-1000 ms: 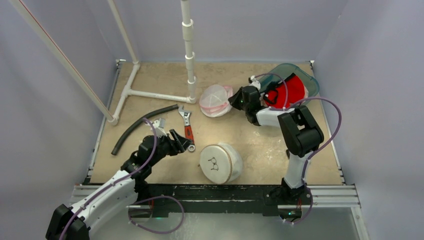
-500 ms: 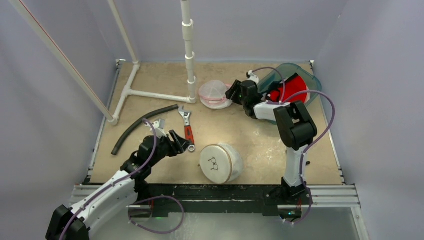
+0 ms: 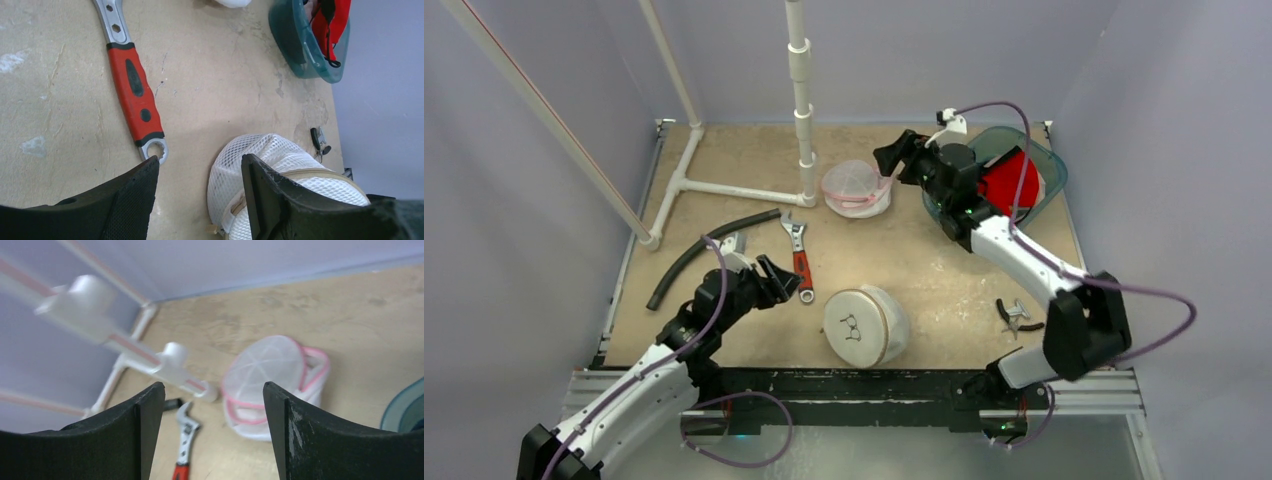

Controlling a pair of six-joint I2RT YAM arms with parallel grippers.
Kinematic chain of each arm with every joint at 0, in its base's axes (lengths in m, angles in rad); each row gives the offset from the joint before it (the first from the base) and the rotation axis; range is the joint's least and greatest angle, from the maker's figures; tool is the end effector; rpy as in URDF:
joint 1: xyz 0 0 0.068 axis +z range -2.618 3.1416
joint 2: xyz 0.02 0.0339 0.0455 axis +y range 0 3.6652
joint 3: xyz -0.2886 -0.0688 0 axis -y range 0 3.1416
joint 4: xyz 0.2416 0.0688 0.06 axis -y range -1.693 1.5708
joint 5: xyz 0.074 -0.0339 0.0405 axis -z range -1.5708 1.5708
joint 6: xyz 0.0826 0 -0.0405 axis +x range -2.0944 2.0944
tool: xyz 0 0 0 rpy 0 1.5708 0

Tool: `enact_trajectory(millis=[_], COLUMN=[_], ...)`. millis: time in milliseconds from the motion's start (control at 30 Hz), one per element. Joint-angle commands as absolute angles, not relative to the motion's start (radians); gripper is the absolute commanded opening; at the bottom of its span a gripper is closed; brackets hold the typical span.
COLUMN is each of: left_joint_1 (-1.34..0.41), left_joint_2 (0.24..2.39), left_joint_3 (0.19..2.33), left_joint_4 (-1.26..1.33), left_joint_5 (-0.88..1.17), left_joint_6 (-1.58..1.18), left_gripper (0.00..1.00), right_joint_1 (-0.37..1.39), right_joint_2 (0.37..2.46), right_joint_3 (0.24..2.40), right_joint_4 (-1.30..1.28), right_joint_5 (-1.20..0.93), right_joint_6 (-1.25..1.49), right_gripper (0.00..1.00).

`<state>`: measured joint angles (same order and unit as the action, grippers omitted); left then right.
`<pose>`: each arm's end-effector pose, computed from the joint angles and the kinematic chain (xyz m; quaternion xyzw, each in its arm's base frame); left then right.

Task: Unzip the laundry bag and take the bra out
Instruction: Move the laundry bag to the center of the board, then adjust the laundry bag at the center of the board.

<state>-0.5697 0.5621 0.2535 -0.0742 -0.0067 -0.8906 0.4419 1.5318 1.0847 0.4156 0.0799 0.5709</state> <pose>0.1430 -0.0909 0.1926 -0.1342 0.8178 -0.3712 0.4189 0.3724 0.1689 0.3466 0.0740 0.7143 0.3122 0.6220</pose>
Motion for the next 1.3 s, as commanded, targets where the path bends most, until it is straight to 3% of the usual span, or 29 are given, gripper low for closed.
enact_trajectory(millis=[0, 300, 433, 833, 1100, 1167, 1267], left_joint_1=[-0.568, -0.568, -0.568, -0.568, -0.568, -0.569, -0.568], left_joint_2=[0.559, 0.473, 0.424, 0.411, 0.434, 0.419, 0.379], left_joint_3=[0.323, 0.329, 0.301, 0.265, 0.282, 0.294, 0.308], left_joint_4=[-0.104, -0.131, -0.105, -0.114, -0.151, -0.192, -0.253], left_joint_5=[-0.026, 0.074, 0.143, 0.099, 0.090, 0.070, 0.040], left_joint_6=[-0.847, -0.844, -0.842, -0.909, -0.929, -0.935, -0.941], left_gripper=[0.61, 0.61, 0.61, 0.60, 0.59, 0.59, 0.58], right_joint_1=[0.493, 0.626, 0.629, 0.710, 0.909, 0.917, 0.917], right_joint_2=[1.319, 0.855, 0.771, 0.798, 1.019, 1.080, 1.130], right_joint_3=[1.015, 0.706, 0.643, 0.598, 0.701, 0.742, 0.797], right_joint_4=[0.315, 0.093, -0.067, -0.191, -0.172, -0.197, -0.234], right_joint_5=[-0.107, -0.518, -0.541, -0.512, -0.245, -0.190, -0.152], right_joint_6=[0.494, 0.481, 0.492, 0.487, 0.461, 0.432, 0.390], right_gripper=[0.75, 0.75, 0.75, 0.71, 0.68, 0.63, 0.34])
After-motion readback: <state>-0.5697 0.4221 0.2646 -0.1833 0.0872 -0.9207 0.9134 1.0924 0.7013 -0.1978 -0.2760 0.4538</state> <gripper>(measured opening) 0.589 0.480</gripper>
